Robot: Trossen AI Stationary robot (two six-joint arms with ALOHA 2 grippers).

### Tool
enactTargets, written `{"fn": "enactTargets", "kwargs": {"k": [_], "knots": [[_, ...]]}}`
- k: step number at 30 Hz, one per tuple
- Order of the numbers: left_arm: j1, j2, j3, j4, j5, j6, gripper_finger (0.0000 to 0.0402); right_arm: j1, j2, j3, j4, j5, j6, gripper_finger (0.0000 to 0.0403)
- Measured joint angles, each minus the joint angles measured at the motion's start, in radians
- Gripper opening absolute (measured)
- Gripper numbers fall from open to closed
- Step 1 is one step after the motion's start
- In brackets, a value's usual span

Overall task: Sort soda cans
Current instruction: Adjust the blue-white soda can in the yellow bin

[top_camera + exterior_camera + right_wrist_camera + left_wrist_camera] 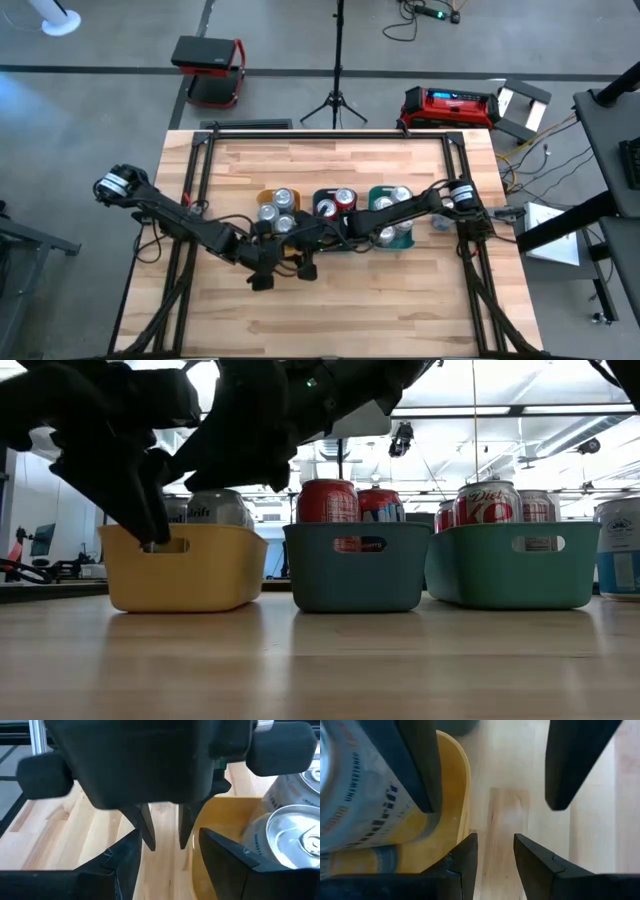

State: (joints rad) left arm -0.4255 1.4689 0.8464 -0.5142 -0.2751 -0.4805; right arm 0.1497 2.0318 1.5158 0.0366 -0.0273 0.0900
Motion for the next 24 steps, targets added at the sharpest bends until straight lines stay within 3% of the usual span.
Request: {"fn": "enactTargets", "kwargs": {"k": [14, 24], "knots": [[-0.022, -0.059, 0.084, -0.134, -0.078, -0.001, 0.0112, -0.002, 0.001, 0.0, -0.001, 0.004, -0.002, 0.0196], [-0.018, -0.05, -0.027, -0.051, -0.109, -0.007, 0.0112, -0.007, 0.001, 0.0, -0.017, 0.082, -0.041, 0.0187]]}}
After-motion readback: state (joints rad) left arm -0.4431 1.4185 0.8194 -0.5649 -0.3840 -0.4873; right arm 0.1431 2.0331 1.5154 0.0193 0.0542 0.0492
